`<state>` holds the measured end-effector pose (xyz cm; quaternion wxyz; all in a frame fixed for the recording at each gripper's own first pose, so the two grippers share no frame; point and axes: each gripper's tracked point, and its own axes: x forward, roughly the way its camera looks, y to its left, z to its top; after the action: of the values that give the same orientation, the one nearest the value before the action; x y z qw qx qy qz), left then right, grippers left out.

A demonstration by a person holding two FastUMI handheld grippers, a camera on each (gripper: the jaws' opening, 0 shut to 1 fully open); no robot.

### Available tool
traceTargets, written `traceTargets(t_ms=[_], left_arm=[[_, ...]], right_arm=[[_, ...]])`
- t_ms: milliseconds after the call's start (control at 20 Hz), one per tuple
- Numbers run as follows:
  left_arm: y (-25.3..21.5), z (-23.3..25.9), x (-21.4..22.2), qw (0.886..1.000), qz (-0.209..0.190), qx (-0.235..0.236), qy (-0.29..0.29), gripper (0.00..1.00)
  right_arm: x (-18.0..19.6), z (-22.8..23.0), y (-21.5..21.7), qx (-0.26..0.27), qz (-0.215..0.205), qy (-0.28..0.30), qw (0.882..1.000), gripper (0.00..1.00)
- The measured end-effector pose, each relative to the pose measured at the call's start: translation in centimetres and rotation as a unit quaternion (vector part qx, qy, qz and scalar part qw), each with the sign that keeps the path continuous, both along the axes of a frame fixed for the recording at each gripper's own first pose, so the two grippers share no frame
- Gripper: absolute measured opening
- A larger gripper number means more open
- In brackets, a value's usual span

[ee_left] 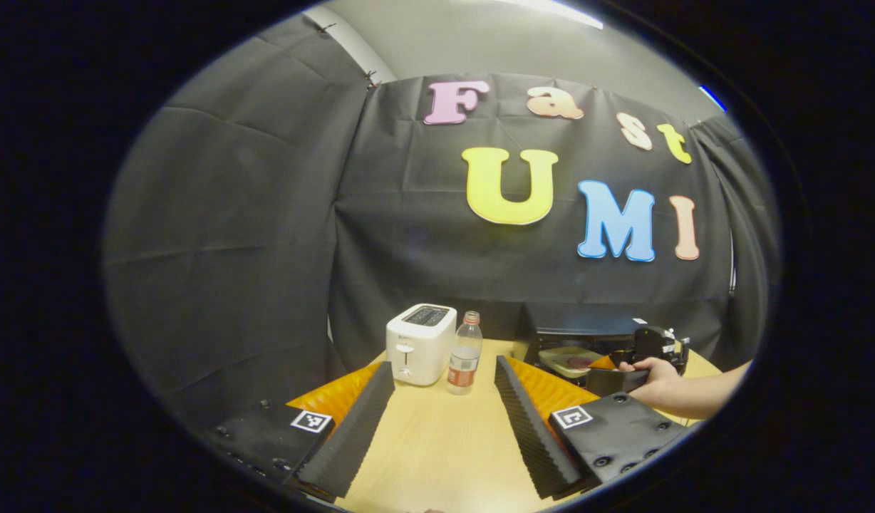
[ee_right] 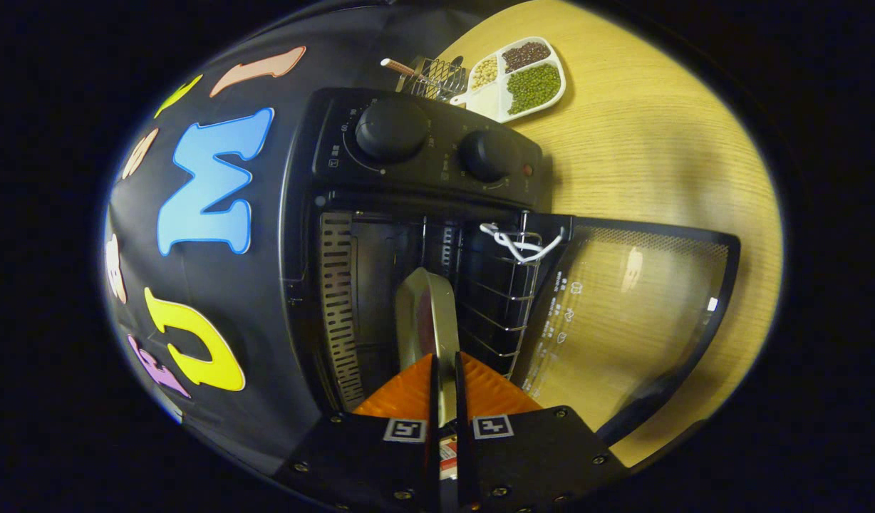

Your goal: Open the electric oven with the left hand, put the food in, and close the electric oven.

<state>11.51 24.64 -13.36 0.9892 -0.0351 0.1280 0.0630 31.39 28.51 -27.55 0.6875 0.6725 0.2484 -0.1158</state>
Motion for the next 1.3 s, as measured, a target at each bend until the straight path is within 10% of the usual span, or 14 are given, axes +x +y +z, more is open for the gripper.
traceTargets(t_ms=[150,400,850,1300], left_arm=[[-1.1,-0.5,0.8,1.0,-0.012,-0.002,0.001,1.0],[-4.7,-0.8,2.4,0.999,-0.047,-0.014,0.002,0.97],[-12.9,-5.2,4.2,0.992,-0.112,-0.044,0.04,1.0],[-21.5,-14.9,3.9,0.973,-0.162,-0.068,0.147,1.0]], right_arm=[[-0.8,1.0,1.3,0.005,0.04,-0.031,0.999,0.28],[-3.2,3.0,1.3,-0.031,0.112,-0.058,0.991,0.98],[-10.4,7.6,-3.1,-0.215,0.233,-0.134,0.939,0.98],[-16.5,9.5,-13.0,-0.4,0.245,-0.139,0.872,0.98]])
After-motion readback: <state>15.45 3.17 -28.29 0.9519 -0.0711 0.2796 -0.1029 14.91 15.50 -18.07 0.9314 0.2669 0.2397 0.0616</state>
